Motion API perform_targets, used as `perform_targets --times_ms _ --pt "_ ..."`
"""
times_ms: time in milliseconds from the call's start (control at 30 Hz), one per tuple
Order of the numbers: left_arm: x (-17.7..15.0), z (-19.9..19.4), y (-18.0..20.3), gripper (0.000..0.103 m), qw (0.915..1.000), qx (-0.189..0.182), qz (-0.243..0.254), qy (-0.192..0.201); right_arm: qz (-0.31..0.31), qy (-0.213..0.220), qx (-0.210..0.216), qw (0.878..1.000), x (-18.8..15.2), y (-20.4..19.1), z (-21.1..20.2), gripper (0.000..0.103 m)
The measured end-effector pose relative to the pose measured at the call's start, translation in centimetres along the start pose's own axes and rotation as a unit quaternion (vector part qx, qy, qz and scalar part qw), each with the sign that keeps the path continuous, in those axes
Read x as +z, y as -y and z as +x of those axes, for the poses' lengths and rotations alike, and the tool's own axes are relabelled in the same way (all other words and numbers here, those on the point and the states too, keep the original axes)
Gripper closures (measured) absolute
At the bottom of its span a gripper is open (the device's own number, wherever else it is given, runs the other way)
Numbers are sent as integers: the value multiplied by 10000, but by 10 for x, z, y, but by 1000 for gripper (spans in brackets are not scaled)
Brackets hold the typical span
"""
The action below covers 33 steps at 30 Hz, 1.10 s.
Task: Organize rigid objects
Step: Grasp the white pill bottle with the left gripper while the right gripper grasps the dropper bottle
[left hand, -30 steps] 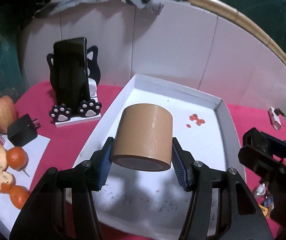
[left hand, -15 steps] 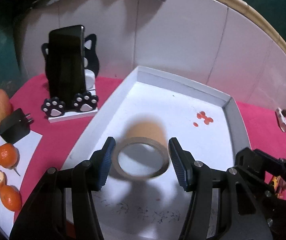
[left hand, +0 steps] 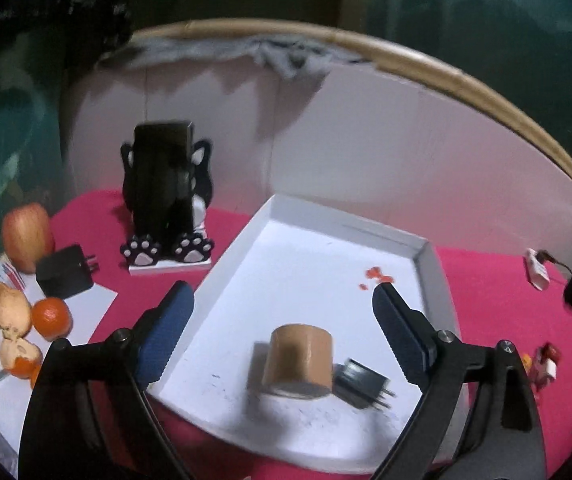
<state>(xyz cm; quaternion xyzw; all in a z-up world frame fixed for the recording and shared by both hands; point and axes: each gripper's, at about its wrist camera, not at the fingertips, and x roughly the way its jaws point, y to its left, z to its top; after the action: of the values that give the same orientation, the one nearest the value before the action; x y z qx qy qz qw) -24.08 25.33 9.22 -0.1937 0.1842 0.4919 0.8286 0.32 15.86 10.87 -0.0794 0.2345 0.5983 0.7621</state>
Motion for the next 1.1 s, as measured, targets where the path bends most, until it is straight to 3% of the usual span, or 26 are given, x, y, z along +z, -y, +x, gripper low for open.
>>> perform_targets --times_ms 100,200,300,367,500,633,800,867,900,933,1100 --pt "-11 -22 18 11 9986 -418 234 239 396 213 13 9990 -2 35 -26 0" --pt "-25 -39 43 11 9945 -878 537 171 618 277 -237 9974 -11 60 -46 0" --pt "-42 -50 66 11 9899 -1196 752 -101 697 252 -563 9957 -23 78 -62 0" --pt "-58 -53 80 11 9862 -1356 808 -505 801 250 -709 9939 -31 91 -70 0" --pt "-86 -45 102 11 9761 -1520 840 -1303 1146 -81 -897 9893 -51 116 -76 0" --pt "-106 -34 125 11 9685 -1527 1046 -1665 1120 -610 -762 9889 -77 121 -72 0" --pt "-123 -21 152 11 9624 -1361 1427 -1869 573 -1131 -355 9913 -101 93 -61 2" --pt "-127 -14 154 12 9623 -1178 1531 -1913 306 -1371 -258 9897 -104 79 -48 9" --pt "-130 -11 152 12 9623 -1122 1545 -1937 218 -1466 -224 9887 -106 76 -43 17" --pt "-131 -9 148 19 9623 -1080 1536 -1969 128 -1556 -205 9875 -108 72 -39 28" --pt "-131 -11 129 53 9617 -1196 1509 -1950 -300 -1968 -196 9798 -113 56 -14 48"
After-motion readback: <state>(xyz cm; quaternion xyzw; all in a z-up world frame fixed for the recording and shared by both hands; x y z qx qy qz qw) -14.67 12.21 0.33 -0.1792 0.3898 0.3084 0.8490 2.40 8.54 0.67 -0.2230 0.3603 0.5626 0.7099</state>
